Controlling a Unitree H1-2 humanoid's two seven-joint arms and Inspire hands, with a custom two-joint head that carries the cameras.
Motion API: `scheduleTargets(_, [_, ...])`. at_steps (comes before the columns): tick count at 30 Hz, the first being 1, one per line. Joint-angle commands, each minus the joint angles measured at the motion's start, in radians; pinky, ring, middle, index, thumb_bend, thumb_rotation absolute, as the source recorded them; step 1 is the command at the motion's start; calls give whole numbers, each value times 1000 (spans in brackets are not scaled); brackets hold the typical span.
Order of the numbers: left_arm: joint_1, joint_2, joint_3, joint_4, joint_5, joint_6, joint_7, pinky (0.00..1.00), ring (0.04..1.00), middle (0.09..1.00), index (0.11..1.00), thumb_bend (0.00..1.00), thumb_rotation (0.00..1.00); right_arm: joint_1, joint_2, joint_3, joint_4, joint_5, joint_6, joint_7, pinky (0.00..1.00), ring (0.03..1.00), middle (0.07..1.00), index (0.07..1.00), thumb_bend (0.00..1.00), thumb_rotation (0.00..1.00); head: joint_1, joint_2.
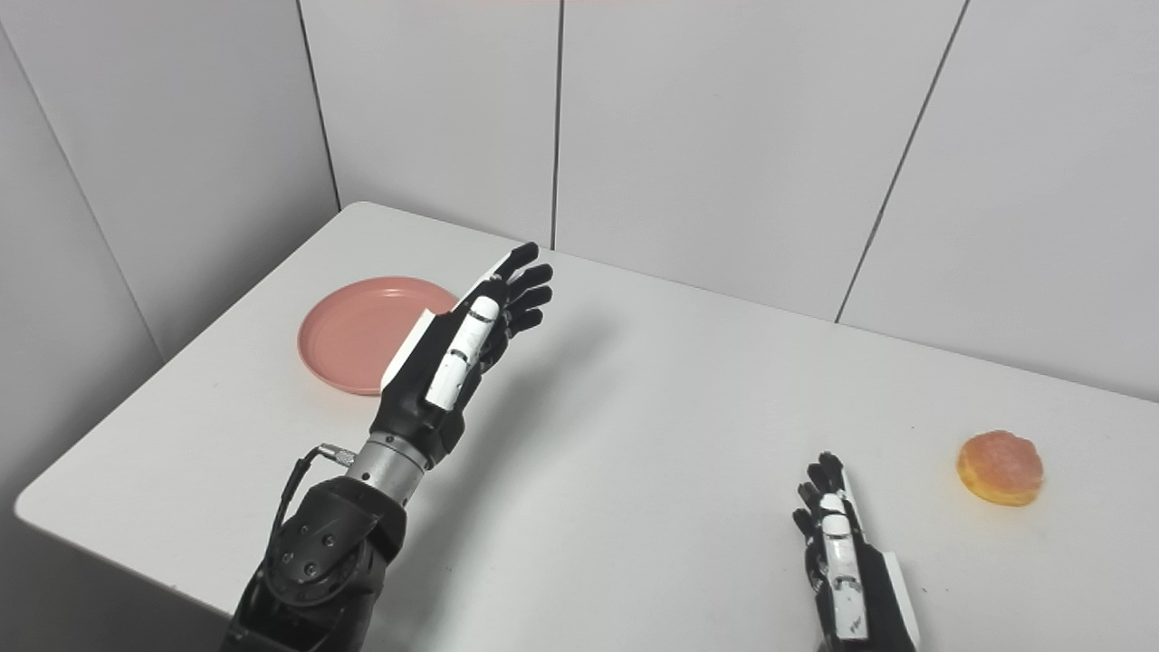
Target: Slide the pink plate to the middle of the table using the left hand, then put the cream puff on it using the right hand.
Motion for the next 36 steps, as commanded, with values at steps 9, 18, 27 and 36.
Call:
scheduleTargets(9, [-127, 76, 116, 82, -42, -48, 18, 913, 900, 902, 887, 470, 1000, -36, 0, -4, -11, 19, -13, 9, 1000, 1000, 1000, 1000, 146, 1000, -1, 0])
scheduleTargets(18, [-184, 145, 183, 154, -47, -67, 47, 913, 901, 898, 875, 439, 1000, -34, -1, -5, -16, 25, -6, 11, 1000, 1000, 1000, 1000, 140, 1000, 1, 0])
scheduleTargets(27, [-228, 203, 276, 206, -67, -58, 82, 859, 877, 897, 882, 432, 999, -29, 3, -2, -18, 19, -8, 6, 1000, 1000, 1000, 1000, 144, 1000, -3, -14])
scheduleTargets(36, [-261, 248, 359, 290, -147, -57, 89, 901, 900, 893, 863, 413, 1000, -22, 4, 1, -33, 10, -1, 0, 1000, 1000, 1000, 1000, 134, 1000, -4, -19])
